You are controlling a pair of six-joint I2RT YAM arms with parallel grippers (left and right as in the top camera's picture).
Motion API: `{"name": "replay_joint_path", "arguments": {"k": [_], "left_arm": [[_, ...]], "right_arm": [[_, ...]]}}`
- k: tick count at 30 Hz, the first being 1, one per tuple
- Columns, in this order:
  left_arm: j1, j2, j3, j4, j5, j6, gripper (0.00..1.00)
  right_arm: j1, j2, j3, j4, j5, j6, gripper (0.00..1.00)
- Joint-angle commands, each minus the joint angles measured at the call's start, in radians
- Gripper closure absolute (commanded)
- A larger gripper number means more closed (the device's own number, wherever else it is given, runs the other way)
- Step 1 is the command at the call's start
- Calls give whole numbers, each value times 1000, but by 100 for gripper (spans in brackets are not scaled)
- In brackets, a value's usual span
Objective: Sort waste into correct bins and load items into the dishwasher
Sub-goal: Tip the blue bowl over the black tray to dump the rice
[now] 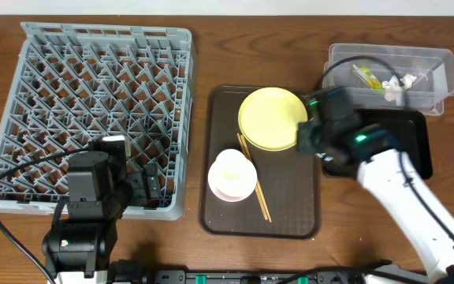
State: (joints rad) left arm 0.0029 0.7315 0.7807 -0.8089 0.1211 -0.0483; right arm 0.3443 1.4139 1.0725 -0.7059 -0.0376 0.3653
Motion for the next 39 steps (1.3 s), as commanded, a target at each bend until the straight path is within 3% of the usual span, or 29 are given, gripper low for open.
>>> {"name": "replay_joint_path", "arguments": {"k": [1, 5, 14, 36, 39], "left_arm": [[-2, -2, 15, -2, 2, -1, 7], [-2, -2, 15, -2, 2, -1, 7], [-2, -1, 15, -2, 2, -1, 7], [-2, -1, 14, -2, 2, -1, 7], [-2, -1, 14, -2, 2, -1, 7]], "right_arm": [[-160, 6, 11, 28, -259, -38, 99], [-314, 46, 10, 57, -480, -67, 99], [-505, 156, 10, 94, -792, -86, 99], [-748, 462, 10, 250, -1522, -91, 99], [-779, 462, 10, 250, -1522, -82, 99]]}}
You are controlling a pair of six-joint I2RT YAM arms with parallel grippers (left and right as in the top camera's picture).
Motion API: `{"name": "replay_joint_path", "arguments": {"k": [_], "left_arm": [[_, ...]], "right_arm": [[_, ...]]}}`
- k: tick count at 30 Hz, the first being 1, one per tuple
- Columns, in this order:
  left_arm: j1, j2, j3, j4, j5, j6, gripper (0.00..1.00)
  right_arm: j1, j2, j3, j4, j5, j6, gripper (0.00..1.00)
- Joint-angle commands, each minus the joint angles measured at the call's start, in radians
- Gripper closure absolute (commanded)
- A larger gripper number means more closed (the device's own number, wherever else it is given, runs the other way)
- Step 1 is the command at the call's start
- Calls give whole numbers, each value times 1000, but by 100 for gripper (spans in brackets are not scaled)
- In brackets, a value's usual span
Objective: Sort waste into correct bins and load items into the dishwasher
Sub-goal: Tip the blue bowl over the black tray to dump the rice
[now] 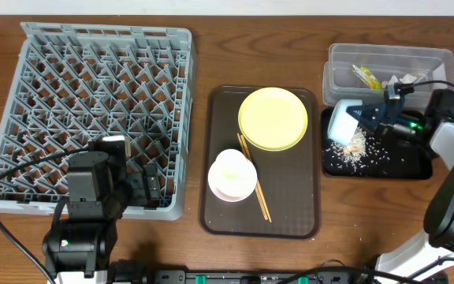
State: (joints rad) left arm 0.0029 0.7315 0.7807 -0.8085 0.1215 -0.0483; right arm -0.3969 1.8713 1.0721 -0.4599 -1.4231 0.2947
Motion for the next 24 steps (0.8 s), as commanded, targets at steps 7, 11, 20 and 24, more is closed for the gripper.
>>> {"name": "replay_joint_path", "arguments": {"k": [7, 11, 20, 24], "left_arm": [[-2, -1, 14, -2, 2, -1, 7], [-2, -1, 14, -2, 2, -1, 7], [-2, -1, 14, -2, 2, -1, 7], [-2, -1, 14, -2, 2, -1, 7]], "right_arm": [[-140, 5, 10, 1, -137, 62, 99], [-204, 5, 10, 0, -137, 69, 99], [-225, 5, 10, 0, -137, 93, 99], [-183, 5, 10, 0, -130, 58, 99]]}}
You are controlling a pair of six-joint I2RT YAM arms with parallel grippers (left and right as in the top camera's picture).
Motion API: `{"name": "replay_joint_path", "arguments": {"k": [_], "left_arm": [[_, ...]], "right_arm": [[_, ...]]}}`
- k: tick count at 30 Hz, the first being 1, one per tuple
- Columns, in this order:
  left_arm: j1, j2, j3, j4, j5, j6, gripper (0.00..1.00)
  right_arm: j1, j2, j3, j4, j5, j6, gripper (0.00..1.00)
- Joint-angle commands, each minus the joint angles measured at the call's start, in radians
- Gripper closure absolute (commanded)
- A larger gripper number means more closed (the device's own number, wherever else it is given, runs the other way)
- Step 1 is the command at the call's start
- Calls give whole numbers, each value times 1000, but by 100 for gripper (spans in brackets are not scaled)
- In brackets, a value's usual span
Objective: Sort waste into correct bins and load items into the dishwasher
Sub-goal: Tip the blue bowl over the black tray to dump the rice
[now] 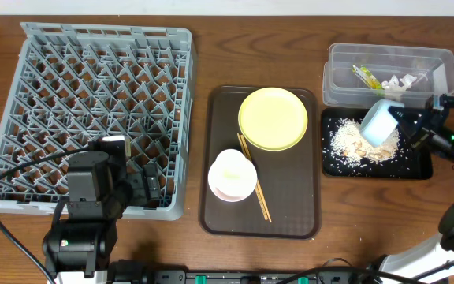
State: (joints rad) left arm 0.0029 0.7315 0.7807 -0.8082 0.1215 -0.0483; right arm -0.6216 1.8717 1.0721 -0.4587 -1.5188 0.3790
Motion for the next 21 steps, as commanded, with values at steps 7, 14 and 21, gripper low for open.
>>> {"name": "replay_joint_path", "arguments": {"k": [7, 14, 21], "left_arm": [[-2, -1, 14, -3, 2, -1, 7], [-2, -1, 14, -3, 2, -1, 7], [-2, -1, 14, -2, 2, -1, 7]], "right_arm": [[124, 1, 10, -45, 87, -76, 99], [154, -11, 13, 10, -29, -166, 99], [171, -16, 13, -40, 16, -216, 99]]}}
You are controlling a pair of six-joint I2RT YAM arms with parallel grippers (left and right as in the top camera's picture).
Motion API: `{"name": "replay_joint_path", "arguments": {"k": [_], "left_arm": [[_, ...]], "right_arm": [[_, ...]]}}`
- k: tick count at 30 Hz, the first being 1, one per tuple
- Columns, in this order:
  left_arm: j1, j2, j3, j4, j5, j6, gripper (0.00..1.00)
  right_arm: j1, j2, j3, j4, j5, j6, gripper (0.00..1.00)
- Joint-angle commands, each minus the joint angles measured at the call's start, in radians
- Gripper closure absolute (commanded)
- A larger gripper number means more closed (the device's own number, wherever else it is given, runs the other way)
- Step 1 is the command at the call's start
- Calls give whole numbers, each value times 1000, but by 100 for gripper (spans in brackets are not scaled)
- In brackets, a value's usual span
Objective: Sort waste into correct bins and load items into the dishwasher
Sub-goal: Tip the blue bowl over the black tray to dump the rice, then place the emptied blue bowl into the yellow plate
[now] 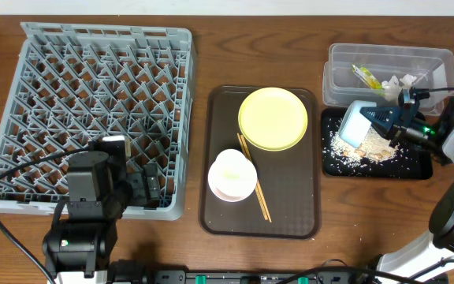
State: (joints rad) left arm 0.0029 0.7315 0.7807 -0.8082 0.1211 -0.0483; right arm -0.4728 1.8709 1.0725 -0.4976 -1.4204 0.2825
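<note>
My right gripper (382, 121) is shut on a pale blue cup (355, 125), holding it on its side over the left part of the black bin (416, 167), where rice scraps (365, 150) lie. On the brown tray (290, 197) sit a yellow plate (273, 118), a white bowl (232, 175) and chopsticks (257, 193). The grey dish rack (109, 31) fills the left side. My left gripper (150, 186) rests over the rack's front right corner; its fingers are too dark to read.
A clear plastic bin (440, 63) holding wrappers stands behind the black bin at the back right. Cables run from both arms. The left arm's body covers the rack's front edge.
The right gripper and the cup have shifted left, from over the middle of the black bin to its left part. The left arm has not moved.
The right arm first stood over the tray's right edge beside the yellow plate. Then it held the blue cup tipped over the black bin with some rice in it. Later more rice lay there, cup over the middle. Now the cup is over the bin's left part.
</note>
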Motion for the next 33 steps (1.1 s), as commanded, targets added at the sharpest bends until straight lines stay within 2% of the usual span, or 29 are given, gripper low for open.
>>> {"name": "replay_joint_path", "arguments": {"k": [1, 4, 8, 13, 19, 24, 29, 33], "left_arm": [[-2, -1, 14, -2, 2, -1, 7], [-2, -1, 14, -2, 2, -1, 7], [-2, -1, 14, -2, 2, -1, 7], [-2, -1, 14, -2, 2, -1, 7], [-2, -1, 14, -2, 2, -1, 7], [-2, -1, 14, -3, 2, -1, 7], [-2, -1, 14, -3, 2, -1, 7], [-2, -1, 14, -3, 2, -1, 7]], "right_arm": [[27, -18, 12, 0, -81, -119, 99], [42, -31, 14, -1, -53, -119, 99], [74, -114, 14, -22, 117, -97, 98], [161, -299, 44, -72, 455, -109, 99], [410, -452, 47, -68, 891, -268, 99], [631, -432, 45, -19, 1044, -369, 99], [824, -328, 45, 38, 1171, -370, 99], [916, -223, 45, 61, 1175, -370, 99]]}}
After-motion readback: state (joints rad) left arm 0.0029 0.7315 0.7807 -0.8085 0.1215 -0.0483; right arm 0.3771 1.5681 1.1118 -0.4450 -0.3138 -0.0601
